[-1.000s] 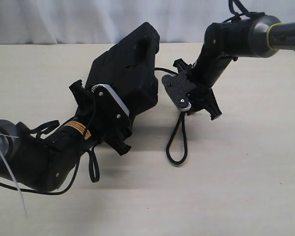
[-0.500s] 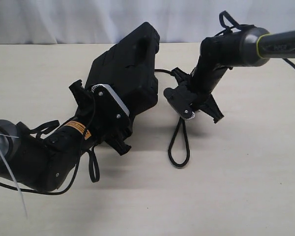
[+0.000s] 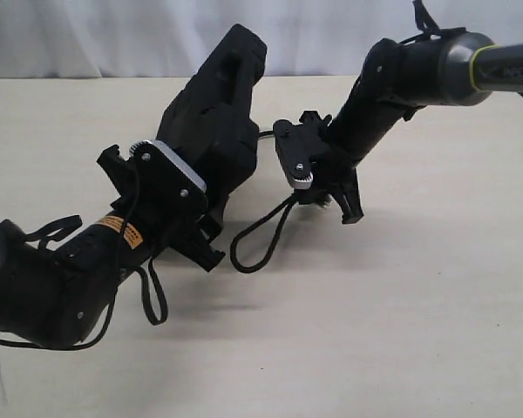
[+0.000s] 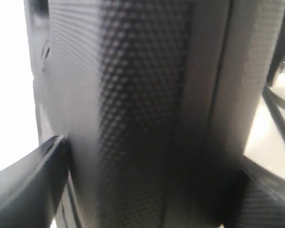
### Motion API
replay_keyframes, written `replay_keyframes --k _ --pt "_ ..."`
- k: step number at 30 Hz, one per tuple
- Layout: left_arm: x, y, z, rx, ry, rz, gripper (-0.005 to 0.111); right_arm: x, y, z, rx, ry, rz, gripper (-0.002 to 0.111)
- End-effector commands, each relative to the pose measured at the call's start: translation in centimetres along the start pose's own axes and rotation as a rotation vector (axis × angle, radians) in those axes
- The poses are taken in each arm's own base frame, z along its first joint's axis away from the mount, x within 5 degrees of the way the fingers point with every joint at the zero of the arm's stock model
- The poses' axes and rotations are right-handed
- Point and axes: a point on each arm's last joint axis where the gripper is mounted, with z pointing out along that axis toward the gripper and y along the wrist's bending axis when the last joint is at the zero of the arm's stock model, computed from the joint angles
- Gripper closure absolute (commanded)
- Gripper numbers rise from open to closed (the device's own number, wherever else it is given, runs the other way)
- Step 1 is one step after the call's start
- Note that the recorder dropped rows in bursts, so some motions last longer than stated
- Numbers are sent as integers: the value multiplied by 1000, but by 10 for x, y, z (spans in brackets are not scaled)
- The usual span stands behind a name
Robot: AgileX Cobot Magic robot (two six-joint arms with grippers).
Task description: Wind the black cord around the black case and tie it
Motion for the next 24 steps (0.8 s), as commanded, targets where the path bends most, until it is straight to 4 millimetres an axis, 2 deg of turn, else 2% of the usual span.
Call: replay_keyframes --k 1,6,17,24 --pt "6 3 -14 7 34 -100 107 -3 1 -9 -3 -28 86 104" --pt "17 5 -22 -22 88 -133 107 5 -3 -15 8 -101 288 104" --pt "21 8 -25 -64 110 -174 107 42 -11 -29 41 -225 655 104" --pt "20 12 -25 -109 91 -224 107 47 -18 -31 101 -235 885 104"
